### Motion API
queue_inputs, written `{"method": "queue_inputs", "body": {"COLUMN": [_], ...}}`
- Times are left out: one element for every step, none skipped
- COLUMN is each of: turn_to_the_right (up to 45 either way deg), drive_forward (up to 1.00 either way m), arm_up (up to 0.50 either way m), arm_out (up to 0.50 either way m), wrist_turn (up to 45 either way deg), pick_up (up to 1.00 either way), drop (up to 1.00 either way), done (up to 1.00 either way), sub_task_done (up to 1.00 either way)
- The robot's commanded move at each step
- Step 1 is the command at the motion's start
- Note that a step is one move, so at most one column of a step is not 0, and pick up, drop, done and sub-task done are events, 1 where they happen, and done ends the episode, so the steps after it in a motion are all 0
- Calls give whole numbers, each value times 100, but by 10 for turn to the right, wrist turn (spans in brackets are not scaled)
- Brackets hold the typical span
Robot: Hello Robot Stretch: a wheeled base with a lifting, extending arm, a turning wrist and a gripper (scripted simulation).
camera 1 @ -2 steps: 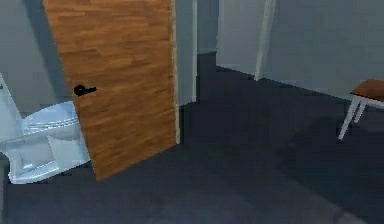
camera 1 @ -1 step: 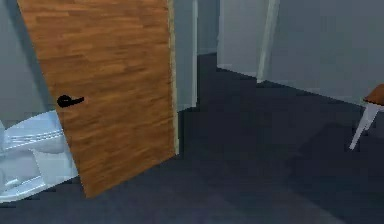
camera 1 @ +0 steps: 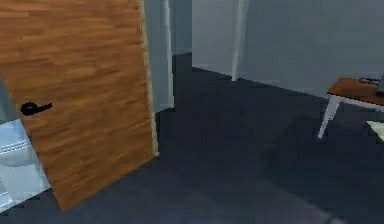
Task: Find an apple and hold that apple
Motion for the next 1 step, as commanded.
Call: {"method": "queue_inputs", "body": {"turn_to_the_right": [0], "drive_forward": [100], "arm_up": [0], "arm_out": [0], "wrist_turn": [0], "pick_up": [0], "drop": [0], "done": [0], "sub_task_done": [0]}}
